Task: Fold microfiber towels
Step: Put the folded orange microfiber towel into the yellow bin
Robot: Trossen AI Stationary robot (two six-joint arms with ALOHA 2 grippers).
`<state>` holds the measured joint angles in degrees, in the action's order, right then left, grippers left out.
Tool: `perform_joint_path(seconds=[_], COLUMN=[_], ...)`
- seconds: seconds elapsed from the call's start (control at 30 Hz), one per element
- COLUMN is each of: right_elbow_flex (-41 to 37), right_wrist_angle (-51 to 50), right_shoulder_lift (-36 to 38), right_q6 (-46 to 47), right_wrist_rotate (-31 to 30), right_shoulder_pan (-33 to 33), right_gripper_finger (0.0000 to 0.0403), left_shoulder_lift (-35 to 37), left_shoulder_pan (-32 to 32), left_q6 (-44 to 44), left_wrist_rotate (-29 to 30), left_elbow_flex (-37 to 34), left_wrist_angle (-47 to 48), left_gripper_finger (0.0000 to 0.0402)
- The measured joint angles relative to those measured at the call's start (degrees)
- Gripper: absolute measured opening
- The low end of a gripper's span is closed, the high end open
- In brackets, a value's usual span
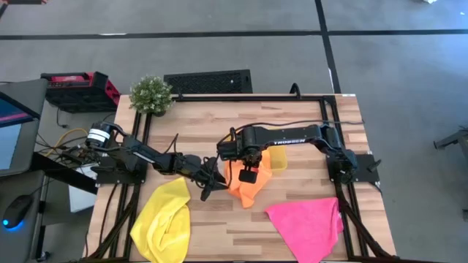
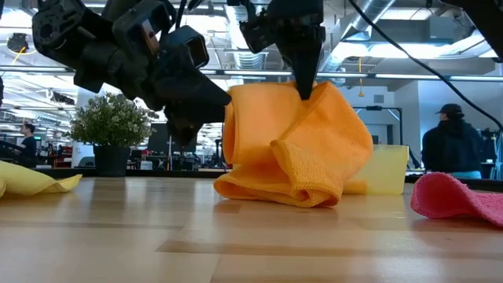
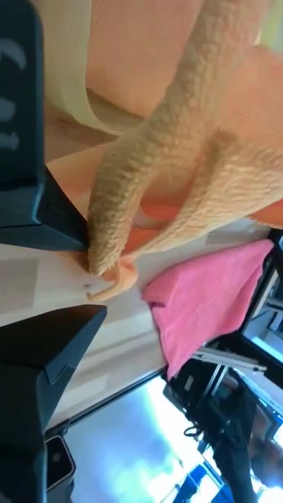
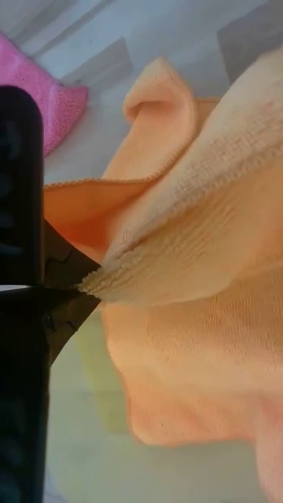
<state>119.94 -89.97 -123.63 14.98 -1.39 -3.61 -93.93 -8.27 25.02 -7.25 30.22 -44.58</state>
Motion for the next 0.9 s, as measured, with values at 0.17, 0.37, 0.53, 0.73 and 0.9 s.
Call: perform_joint_path(seconds=[0.17,0.37,0.53,0.73,0.9], right_elbow_flex=[0.0,3.1,4.2,4.2,4.2], right_wrist_angle=[0.0,0.0,0.0,0.0,0.0], right_shoulder_lift=[0.0,0.0,0.0,0.0,0.0], right_q6=[0.0,0.0,0.6,2.7,3.7], right_wrist_rotate=[0.0,-1.5,-2.2,-3.9,-6.1], right_shoulder_pan=[1.1,2.6,4.8,7.7,10.1], right_gripper_finger=[0.0008,0.0008,0.0008,0.0008,0.0008], left_shoulder_lift=[0.0,0.0,0.0,0.0,0.1], left_shoulder_pan=[-0.5,-0.6,-0.4,0.5,1.3], left_q6=[0.5,0.9,-1.8,-3.3,-3.4], left_wrist_rotate=[1.2,2.4,3.6,3.6,3.6], left_elbow_flex=[0.0,0.2,2.9,5.9,6.6], left_wrist_angle=[0.0,-0.1,0.3,4.3,7.9], left_gripper_finger=[0.0112,0.0112,0.0112,0.0112,0.0112])
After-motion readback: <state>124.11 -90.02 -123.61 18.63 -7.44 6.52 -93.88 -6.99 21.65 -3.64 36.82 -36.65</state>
